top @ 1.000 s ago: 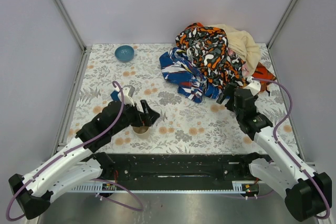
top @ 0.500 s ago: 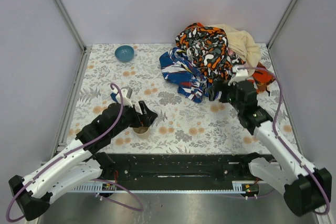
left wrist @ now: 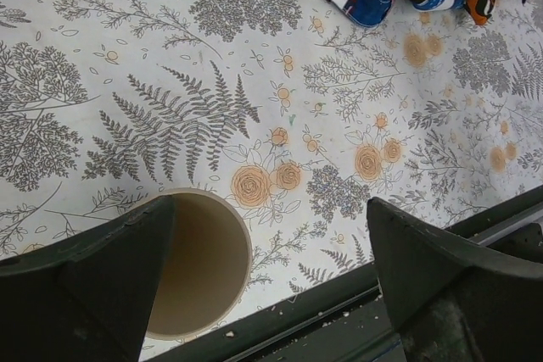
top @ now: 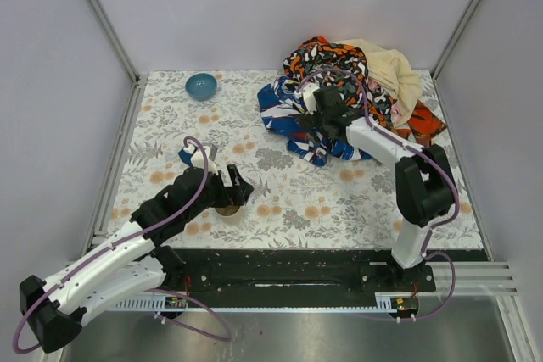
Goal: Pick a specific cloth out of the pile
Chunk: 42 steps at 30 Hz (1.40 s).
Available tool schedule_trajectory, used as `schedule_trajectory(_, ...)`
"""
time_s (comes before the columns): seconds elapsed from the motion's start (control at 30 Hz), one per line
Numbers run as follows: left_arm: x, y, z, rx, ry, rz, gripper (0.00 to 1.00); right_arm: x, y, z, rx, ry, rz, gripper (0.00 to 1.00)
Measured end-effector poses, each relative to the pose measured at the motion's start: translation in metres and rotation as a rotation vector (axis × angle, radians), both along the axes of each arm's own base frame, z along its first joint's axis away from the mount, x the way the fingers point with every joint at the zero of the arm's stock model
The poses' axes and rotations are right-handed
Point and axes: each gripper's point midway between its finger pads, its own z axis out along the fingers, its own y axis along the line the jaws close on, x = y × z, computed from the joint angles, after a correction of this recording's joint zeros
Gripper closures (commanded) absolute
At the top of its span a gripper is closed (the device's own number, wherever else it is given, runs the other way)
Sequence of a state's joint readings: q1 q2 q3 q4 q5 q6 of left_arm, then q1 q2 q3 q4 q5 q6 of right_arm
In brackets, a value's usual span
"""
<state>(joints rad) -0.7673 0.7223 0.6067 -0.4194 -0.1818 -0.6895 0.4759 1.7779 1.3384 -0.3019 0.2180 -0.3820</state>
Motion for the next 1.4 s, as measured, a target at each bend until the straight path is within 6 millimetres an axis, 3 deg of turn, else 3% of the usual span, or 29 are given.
schedule_trajectory(0.4, 0.003, 0.009, -0.001, 0.024, -0.011, 0.042, 0.01, 0.036, 0.005, -0.075, -0.181, 0.178, -0.005, 0.01)
schedule_trajectory(0.5, 0.003, 0.011, -0.002, 0.033, -0.009, 0.050, 0.01, 0.040, 0.006, -0.077, -0.212, 0.207, -0.007, 0.04)
schedule_trajectory(0.57, 0.003, 0.013, -0.004, 0.042, -0.005, 0.057, 0.01, 0.042, 0.008, -0.079, -0.228, 0.232, -0.006, 0.19)
schedule_trajectory(0.77, 0.003, 0.019, -0.008, 0.057, 0.011, 0.087, 0.01, 0.040, 0.021, -0.091, -0.243, 0.323, 0.040, 0.93)
schedule_trajectory(0.8, 0.003, 0.020, -0.009, 0.055, 0.012, 0.094, 0.01, 0.040, 0.023, -0.091, -0.246, 0.334, 0.053, 1.00)
schedule_trajectory(0.93, 0.000, 0.026, -0.016, 0.046, 0.019, 0.119, 0.01, 0.036, 0.029, -0.088, -0.237, 0.354, 0.078, 1.00)
schedule_trajectory(1.07, -0.004, 0.032, -0.018, 0.055, 0.025, 0.137, 0.01, 0.024, 0.044, -0.082, -0.213, 0.336, 0.111, 1.00)
schedule_trajectory(1.2, -0.005, 0.039, -0.017, 0.053, 0.021, 0.163, 0.01, -0.014, 0.077, -0.063, -0.121, 0.329, 0.187, 1.00)
schedule_trajectory(1.3, -0.005, 0.041, -0.013, 0.040, 0.009, 0.174, 0.01, -0.040, 0.098, -0.029, -0.028, 0.286, 0.231, 1.00)
schedule_trajectory(1.4, -0.005, 0.042, -0.011, 0.035, 0.003, 0.180, 0.01, -0.042, 0.106, 0.030, 0.063, 0.158, 0.226, 1.00)
